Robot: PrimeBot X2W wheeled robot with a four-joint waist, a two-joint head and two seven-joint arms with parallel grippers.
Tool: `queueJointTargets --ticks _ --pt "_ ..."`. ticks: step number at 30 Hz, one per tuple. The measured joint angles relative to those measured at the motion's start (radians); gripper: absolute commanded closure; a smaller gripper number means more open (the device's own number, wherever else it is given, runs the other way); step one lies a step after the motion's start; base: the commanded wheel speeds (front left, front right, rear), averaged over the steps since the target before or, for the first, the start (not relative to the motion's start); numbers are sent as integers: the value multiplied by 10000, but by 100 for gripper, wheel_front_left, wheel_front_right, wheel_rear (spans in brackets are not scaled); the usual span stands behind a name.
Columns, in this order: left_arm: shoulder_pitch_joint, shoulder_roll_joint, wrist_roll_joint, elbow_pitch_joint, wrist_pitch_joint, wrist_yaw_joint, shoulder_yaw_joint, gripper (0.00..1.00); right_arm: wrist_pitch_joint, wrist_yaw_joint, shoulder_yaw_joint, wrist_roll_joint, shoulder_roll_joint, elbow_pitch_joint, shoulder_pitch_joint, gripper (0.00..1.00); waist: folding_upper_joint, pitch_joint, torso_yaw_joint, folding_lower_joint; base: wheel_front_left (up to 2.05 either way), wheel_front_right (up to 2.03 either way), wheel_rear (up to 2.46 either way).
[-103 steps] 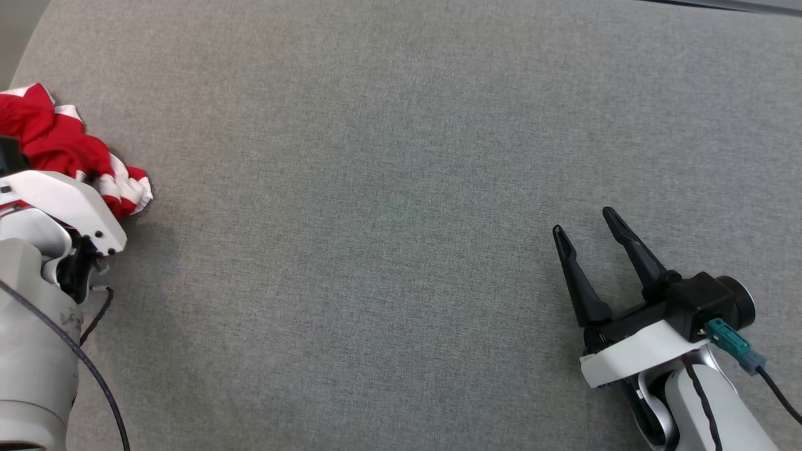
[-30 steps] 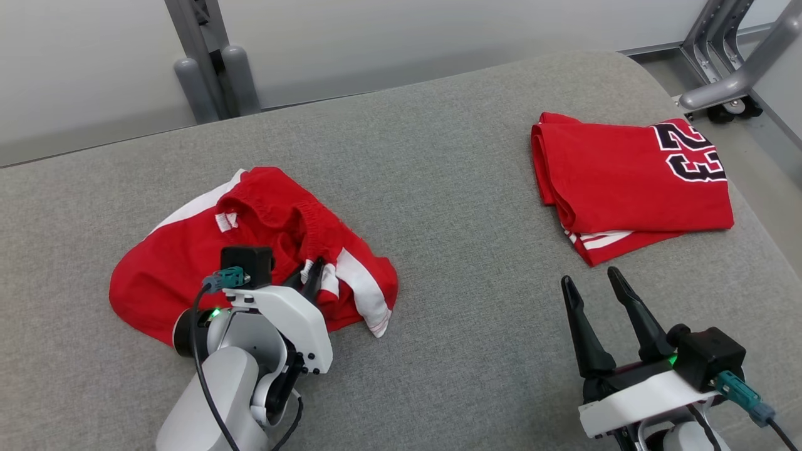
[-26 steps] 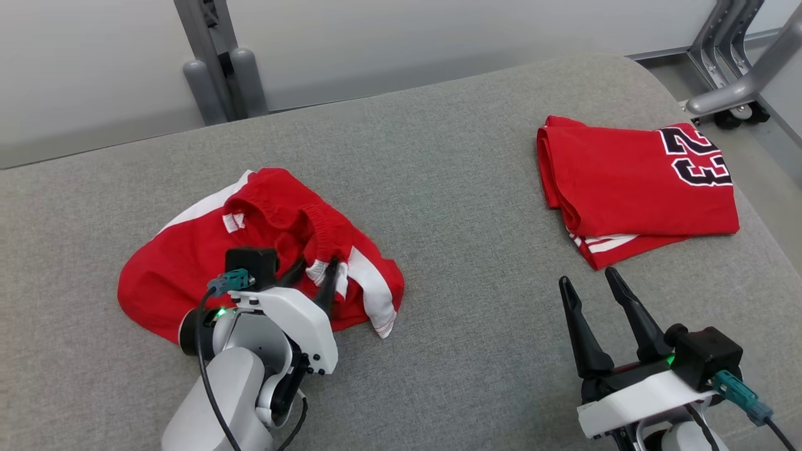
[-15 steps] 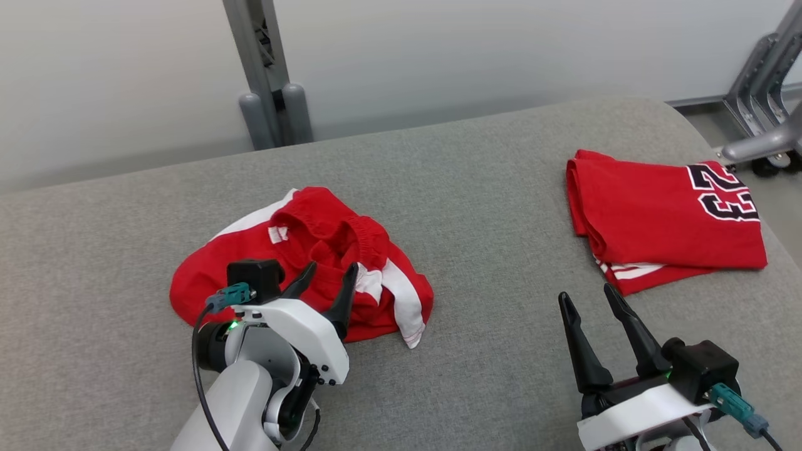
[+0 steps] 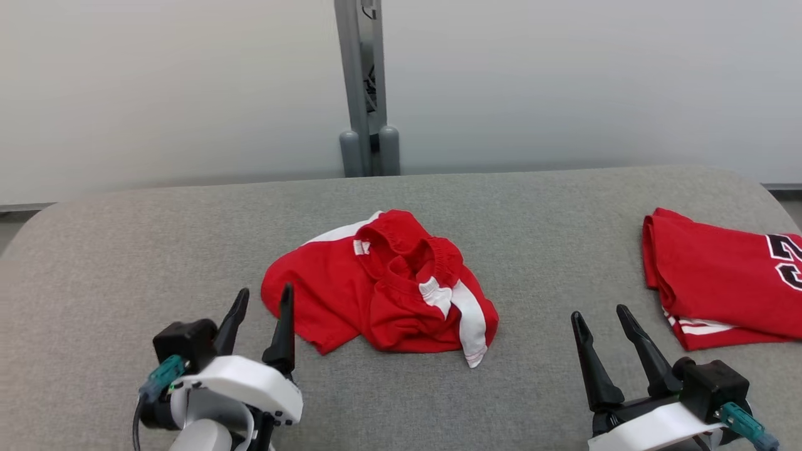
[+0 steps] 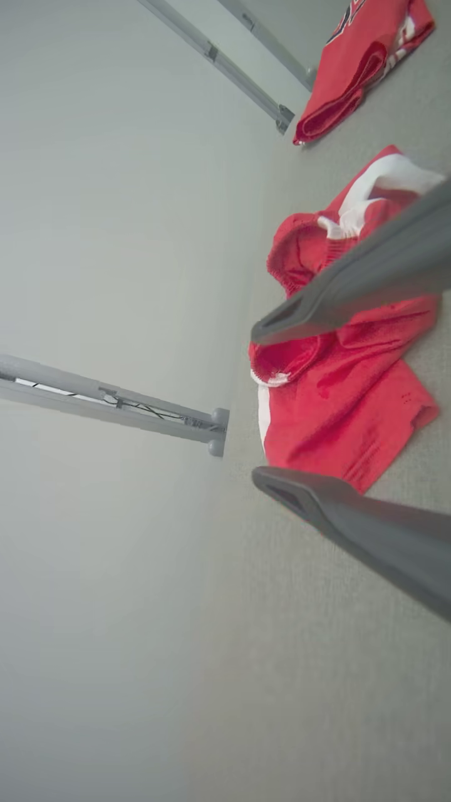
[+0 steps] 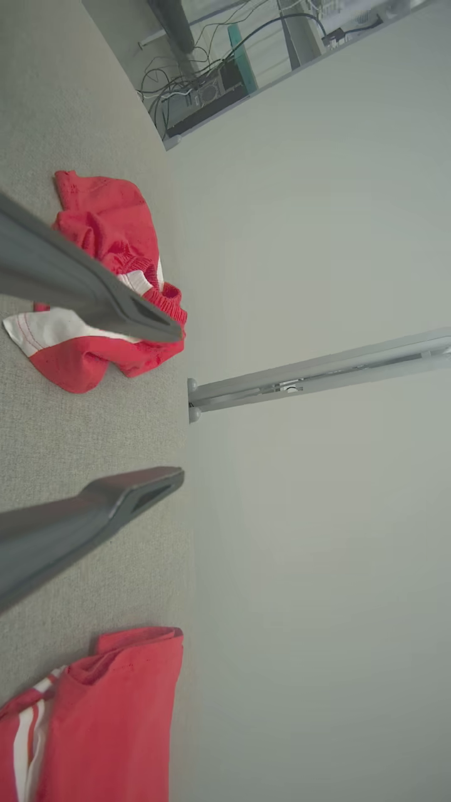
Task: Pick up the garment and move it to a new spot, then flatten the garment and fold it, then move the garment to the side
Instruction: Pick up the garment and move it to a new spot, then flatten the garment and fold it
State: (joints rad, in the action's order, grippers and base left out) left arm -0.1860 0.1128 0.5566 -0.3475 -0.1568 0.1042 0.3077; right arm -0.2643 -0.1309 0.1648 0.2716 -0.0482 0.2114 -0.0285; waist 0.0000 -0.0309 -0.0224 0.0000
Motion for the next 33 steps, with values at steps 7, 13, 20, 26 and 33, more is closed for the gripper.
queueJointTargets --ticks 7,13,20,26,33 --pt "1071 508 -483 792 -851 96 -171 0 0 0 -182 -113 -2 -127 305 0 0 -384 376 0 0 0 0" --pt "2103 721 -1490 1586 -1032 380 -368 0 0 0 -408 -155 0 -324 833 0 0 -747 528 0 0 0 0" --pt "3424 324 -2470 2635 -1047 366 -842 0 0 0 -443 -481 0 -439 1510 0 1 -1067 556 0 0 0 0" --pt "4126 -77 -2978 2880 -1049 153 -1085 0 0 0 -376 -405 -4 -418 1826 0 0 -1142 494 0 0 0 0" --pt "4165 -303 -3440 2951 -1049 -146 -1528 0 0 0 -345 -359 -2 -412 1814 0 0 -1161 467 0 0 0 0"
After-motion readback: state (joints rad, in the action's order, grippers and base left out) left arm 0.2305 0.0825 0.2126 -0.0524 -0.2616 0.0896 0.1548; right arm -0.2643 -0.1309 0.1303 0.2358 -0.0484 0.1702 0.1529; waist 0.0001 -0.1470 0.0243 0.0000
